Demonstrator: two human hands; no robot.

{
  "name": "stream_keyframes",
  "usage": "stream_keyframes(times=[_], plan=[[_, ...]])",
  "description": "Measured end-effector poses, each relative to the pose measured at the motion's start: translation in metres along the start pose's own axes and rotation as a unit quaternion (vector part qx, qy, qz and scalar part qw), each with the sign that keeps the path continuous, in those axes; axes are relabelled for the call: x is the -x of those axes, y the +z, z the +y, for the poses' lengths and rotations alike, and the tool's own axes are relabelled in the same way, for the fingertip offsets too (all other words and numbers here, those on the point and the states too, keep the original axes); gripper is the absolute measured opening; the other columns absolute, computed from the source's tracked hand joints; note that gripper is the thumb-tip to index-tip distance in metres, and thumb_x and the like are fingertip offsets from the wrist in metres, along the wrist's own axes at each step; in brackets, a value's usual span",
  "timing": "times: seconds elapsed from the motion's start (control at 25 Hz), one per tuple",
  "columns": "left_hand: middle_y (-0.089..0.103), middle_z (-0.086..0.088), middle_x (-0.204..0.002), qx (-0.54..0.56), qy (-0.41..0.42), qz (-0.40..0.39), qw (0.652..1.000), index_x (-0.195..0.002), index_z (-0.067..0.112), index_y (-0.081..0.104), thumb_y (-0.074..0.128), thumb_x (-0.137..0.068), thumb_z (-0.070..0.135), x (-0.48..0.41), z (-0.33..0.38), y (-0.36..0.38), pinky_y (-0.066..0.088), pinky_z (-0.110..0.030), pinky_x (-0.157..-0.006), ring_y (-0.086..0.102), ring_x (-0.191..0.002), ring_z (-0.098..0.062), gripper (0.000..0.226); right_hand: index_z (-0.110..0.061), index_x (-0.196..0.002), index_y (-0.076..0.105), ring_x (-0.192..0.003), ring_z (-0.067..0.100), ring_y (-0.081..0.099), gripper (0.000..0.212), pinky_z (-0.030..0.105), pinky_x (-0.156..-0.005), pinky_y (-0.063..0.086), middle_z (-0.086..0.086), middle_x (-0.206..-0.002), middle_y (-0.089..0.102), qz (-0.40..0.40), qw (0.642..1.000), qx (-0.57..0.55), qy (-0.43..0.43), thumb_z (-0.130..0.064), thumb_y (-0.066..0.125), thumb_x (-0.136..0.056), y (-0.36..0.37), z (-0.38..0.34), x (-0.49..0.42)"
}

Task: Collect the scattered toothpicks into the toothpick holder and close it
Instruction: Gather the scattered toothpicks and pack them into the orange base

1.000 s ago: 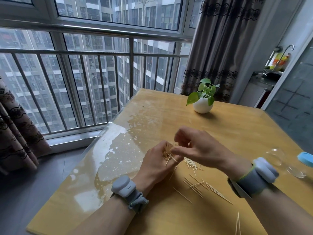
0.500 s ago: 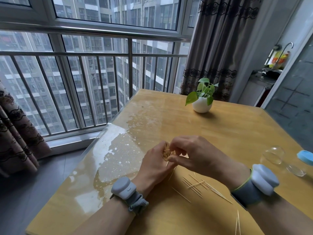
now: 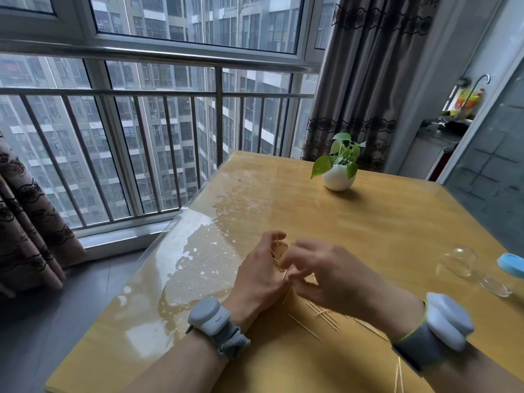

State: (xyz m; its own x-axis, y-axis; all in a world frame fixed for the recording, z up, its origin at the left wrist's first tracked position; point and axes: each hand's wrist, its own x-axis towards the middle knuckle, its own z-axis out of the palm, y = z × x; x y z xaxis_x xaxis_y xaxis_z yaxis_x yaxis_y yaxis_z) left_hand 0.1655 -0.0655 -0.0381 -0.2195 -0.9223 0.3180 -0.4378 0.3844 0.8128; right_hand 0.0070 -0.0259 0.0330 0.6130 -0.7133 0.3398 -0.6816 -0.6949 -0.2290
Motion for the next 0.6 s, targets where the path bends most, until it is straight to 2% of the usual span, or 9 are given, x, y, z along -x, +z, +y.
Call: stream_keyframes(times=[0.08,0.16,0.28,0.44,0.52,0.6], plan=[[0.067,0.008,-0.108,-0.015,0.002,-0.008,1.000,-0.131,0.034,0.041,0.069,-0.067,0.034,0.001,-0.002,-0.001,0.055,-0.033,-0.081,0.066,-0.094,-0.013,0.069,-0.024,-0.106,0.067,-0.081,0.012,0.060,0.026,0.027,-0.068,0.052,-0.005,-0.096,0.060,-0.032,0.999,0.011,-0.015,-0.035,0.049,-0.090,0.009,0.000,0.006],[0.066,0.005,-0.112,-0.024,0.005,-0.009,1.000,-0.134,0.034,0.038,0.068,-0.066,0.033,0.002,-0.002,-0.002,0.054,-0.033,-0.082,0.065,-0.094,-0.015,0.074,-0.024,-0.100,0.070,-0.081,0.015,0.059,0.028,0.029,-0.066,0.050,-0.003,-0.092,0.061,-0.019,0.999,0.033,-0.020,-0.038,0.048,-0.090,0.013,0.005,0.003],[0.064,0.005,-0.115,-0.013,0.000,-0.015,1.000,-0.138,0.035,0.032,0.069,-0.065,0.045,0.003,0.000,-0.003,0.055,-0.038,-0.086,0.065,-0.096,-0.015,0.082,-0.021,-0.090,0.070,-0.076,0.017,0.058,0.021,0.035,-0.064,0.052,-0.003,-0.086,0.062,-0.005,0.999,0.029,-0.025,-0.033,0.053,-0.090,0.012,0.009,-0.002],[0.060,0.002,-0.124,-0.001,-0.022,-0.047,0.999,-0.149,0.042,0.012,0.078,-0.055,0.072,0.005,0.001,-0.002,0.051,-0.039,-0.097,0.062,-0.109,-0.015,0.119,-0.016,-0.089,0.076,-0.068,0.009,0.062,0.015,0.027,-0.061,0.049,-0.006,-0.078,0.069,0.117,0.983,-0.110,0.084,-0.024,0.065,-0.093,0.000,0.015,-0.007],[0.060,0.001,-0.125,-0.003,-0.032,-0.049,0.998,-0.152,0.043,0.002,0.079,-0.053,0.073,0.005,0.000,-0.003,0.050,-0.040,-0.100,0.061,-0.111,-0.016,0.129,-0.015,-0.088,0.077,-0.067,0.008,0.062,0.015,0.028,-0.059,0.049,-0.008,-0.073,0.069,0.160,0.967,-0.150,0.126,-0.023,0.066,-0.093,-0.002,0.018,-0.010],[0.058,0.004,-0.129,0.005,-0.032,-0.054,0.998,-0.152,0.044,-0.004,0.080,-0.054,0.070,0.007,0.000,-0.004,0.050,-0.040,-0.101,0.061,-0.113,-0.014,0.132,-0.020,-0.093,0.078,-0.068,0.006,0.060,0.014,0.024,-0.059,0.047,-0.010,-0.072,0.065,0.167,0.970,-0.130,0.119,-0.024,0.065,-0.094,0.005,0.018,-0.011]])
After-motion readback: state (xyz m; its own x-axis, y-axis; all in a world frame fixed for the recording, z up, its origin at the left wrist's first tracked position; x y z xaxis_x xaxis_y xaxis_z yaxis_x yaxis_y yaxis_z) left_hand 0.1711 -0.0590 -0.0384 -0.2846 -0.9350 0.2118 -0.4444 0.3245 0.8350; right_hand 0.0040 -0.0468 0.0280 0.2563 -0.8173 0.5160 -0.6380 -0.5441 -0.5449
